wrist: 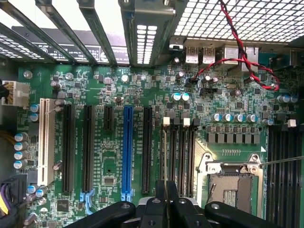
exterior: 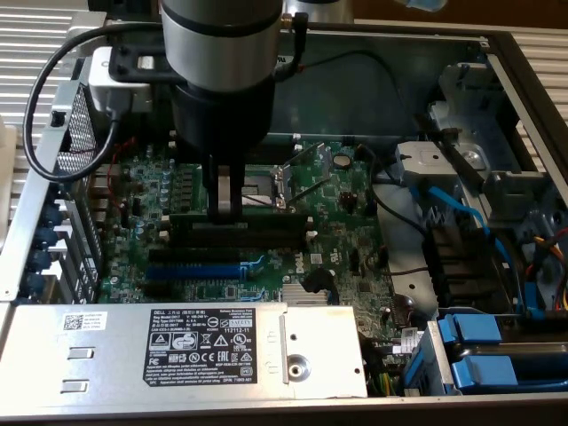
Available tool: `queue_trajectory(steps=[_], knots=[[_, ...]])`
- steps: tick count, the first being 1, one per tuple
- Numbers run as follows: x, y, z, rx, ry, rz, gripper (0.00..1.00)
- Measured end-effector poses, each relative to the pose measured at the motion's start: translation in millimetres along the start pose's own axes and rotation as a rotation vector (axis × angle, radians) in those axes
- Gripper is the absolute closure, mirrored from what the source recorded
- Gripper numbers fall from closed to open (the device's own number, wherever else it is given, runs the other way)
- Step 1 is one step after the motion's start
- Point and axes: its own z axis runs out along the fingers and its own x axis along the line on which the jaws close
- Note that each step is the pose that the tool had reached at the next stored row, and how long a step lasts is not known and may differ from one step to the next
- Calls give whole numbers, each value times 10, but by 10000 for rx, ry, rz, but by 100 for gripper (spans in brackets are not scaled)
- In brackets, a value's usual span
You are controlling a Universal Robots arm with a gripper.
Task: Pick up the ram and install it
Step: 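Insert the ram into the slot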
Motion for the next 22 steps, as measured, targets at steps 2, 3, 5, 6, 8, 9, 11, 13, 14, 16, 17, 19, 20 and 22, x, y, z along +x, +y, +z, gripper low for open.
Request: queue_trajectory(steps=[2,3,5,6,8,9,11,13,14,16,17,19,20,22], knots=[[-1,0,8,2,-3,0,87],[-2,0,12,2,-2,0,87],[-1,0,13,1,-1,0,87],[-1,0,13,0,1,0,87],[-2,0,15,1,-7,0,87],[-2,0,15,2,-9,2,87],[-2,0,15,2,-13,11,87],[-2,0,14,2,-13,30,87],[-2,0,14,3,-14,39,87],[-2,0,15,6,-18,67,87],[-2,0,15,7,-18,84,87],[-3,0,16,9,-20,117,87],[-3,0,16,10,-20,127,87],[-6,0,17,12,-23,135,87]])
